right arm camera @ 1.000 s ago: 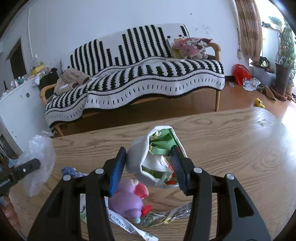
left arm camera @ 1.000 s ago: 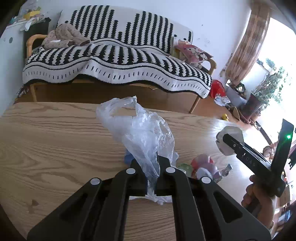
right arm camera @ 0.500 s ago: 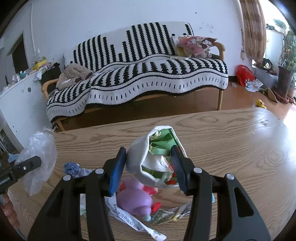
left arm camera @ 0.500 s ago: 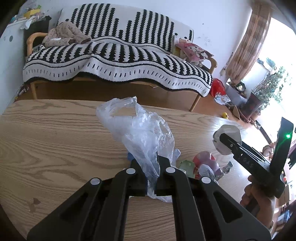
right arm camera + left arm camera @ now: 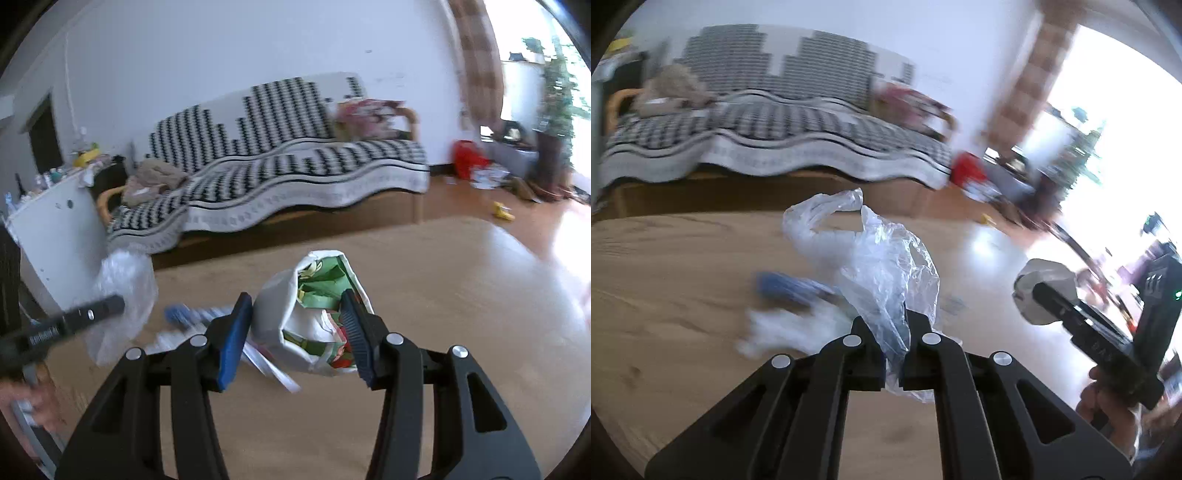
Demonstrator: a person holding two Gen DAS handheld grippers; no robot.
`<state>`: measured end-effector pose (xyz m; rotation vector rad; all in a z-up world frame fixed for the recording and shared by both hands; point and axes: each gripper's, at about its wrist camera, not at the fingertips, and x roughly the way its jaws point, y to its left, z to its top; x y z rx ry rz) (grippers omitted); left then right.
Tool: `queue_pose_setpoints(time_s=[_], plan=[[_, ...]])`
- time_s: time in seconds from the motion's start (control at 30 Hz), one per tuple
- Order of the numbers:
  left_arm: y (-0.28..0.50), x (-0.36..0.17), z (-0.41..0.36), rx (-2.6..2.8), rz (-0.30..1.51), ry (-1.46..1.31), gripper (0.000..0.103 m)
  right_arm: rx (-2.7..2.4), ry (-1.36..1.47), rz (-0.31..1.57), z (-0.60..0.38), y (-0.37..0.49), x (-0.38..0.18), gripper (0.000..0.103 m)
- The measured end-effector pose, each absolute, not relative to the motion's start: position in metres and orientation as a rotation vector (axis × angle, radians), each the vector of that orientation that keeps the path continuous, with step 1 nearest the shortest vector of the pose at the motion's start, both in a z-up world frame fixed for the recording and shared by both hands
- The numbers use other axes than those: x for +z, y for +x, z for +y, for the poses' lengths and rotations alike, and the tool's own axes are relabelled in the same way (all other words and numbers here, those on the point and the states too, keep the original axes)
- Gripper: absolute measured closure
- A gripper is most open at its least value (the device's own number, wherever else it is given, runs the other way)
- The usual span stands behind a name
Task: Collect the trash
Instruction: 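Carry both held items to the black bin and open both tools, then move both open tools back over the table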
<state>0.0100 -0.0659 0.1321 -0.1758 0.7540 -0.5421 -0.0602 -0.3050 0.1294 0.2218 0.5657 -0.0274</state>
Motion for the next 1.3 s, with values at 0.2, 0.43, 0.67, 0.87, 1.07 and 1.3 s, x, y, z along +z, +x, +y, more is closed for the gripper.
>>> queue_pose_setpoints(time_s=[0.2,0.43,0.67,0.87,1.07,1.3], plan=[[-0.118,0.128,-0.193,-0.904,0.858,-0.035,0.100,-0.225,0.263,0.540,-0.388,-0.213,0.149,0.053],[-0.228,0.068,-0.286,-1.131,1.115,0.073,0.100,-0.334,0.320,0.678,-0.444,-0.338,0.106,0.053],[-0.282,-0.032,-0.342,-1.107,1.374,0.280,0.100,-0.349,0.604,0.920,-0.472,-0.392,-0.036,0.053],[-0.283,-0.045,-0.348,-1.086,1.401,0.294,0.100,-0.329,0.701,0.918,-0.483,-0.408,-0.056,0.051],[-0.267,-0.041,-0.340,-1.019,1.435,0.268,0.006,-0.348,0.790,0.881,-0.501,-0.405,-0.049,0.007],[-0.250,0.017,-0.316,-1.012,1.222,0.228,0.006,-0.407,0.716,0.755,-0.500,-0.407,-0.010,0.007]])
